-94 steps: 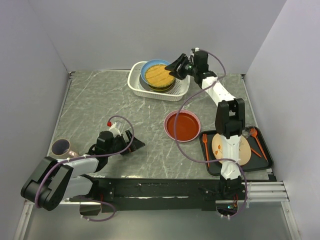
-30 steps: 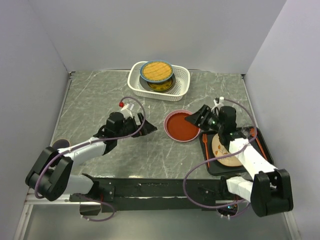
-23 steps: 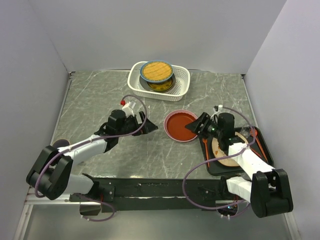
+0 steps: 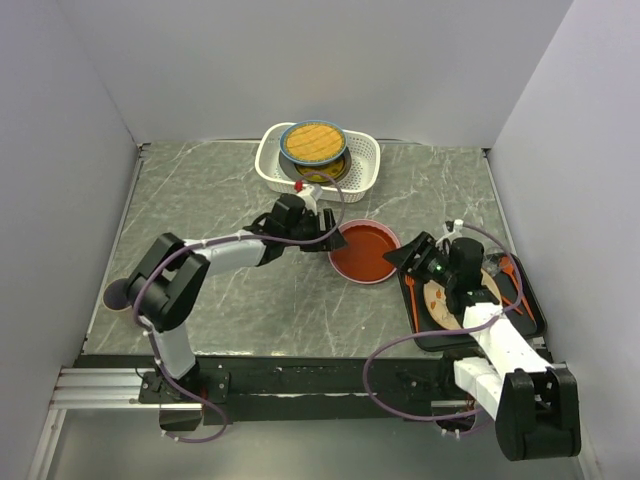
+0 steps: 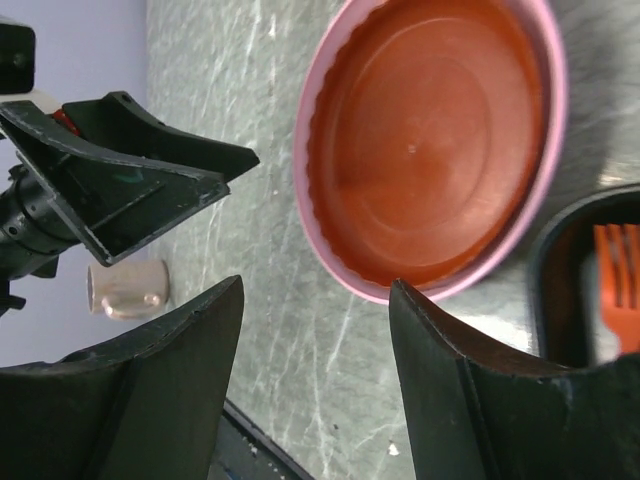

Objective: Place the plates into the plastic bin on the countertop
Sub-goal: Pick up the plate at the center of the board.

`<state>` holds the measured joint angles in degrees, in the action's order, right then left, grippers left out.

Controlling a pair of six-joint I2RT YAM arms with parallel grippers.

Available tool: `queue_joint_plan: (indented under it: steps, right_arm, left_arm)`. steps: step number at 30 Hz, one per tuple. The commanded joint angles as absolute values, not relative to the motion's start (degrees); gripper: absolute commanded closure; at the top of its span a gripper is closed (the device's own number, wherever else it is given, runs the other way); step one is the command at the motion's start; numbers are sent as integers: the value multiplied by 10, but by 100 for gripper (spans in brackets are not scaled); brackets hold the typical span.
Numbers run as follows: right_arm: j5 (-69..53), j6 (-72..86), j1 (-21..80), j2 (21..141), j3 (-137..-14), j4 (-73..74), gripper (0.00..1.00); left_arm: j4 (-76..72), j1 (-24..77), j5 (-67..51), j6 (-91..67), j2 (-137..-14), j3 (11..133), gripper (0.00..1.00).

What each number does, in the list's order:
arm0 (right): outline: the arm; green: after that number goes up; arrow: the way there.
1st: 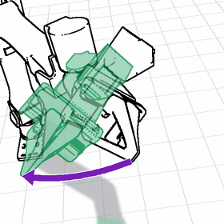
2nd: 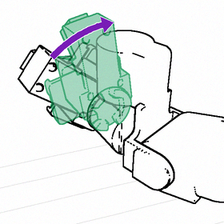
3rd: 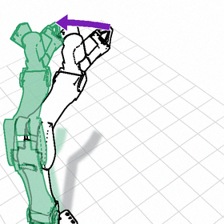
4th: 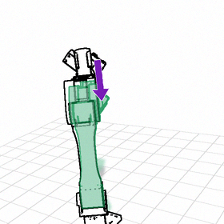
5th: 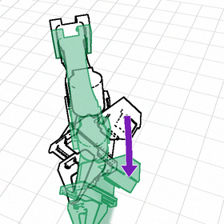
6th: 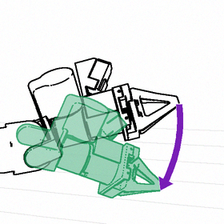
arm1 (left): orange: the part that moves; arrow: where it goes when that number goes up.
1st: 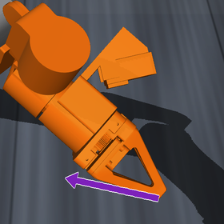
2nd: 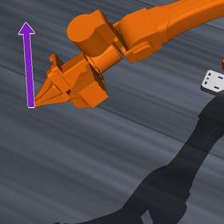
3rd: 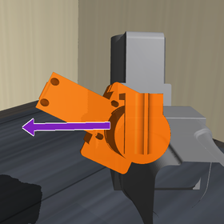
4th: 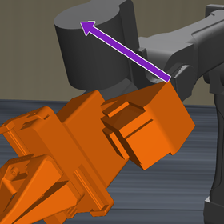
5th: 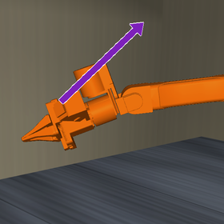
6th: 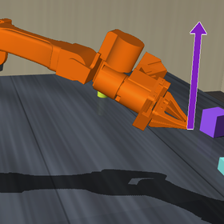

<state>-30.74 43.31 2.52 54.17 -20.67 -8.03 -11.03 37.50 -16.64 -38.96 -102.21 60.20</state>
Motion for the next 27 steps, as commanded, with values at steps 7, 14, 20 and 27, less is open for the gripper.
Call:
queue_joint_plan:
  steps: [7, 14, 20, 27]
  right_arm:
    - [-335, 410, -18, 538, -199, -79, 33]
    - [-350, 408, -26, 555, -200, -91, 33]
    - [-357, 405, -33, 557, -200, -95, 33]
    - [-359, 403, -37, 559, -198, -91, 33]
  left_arm:
    - [-85, 397, -142, -356, -1065, 678, 25]
    - [-73, 402, -127, -350, -1095, 703, 25]
    - [-52, 404, -96, -338, -1114, 719, 25]
    - [-34, 412, -71, -337, -1146, 740, 26]
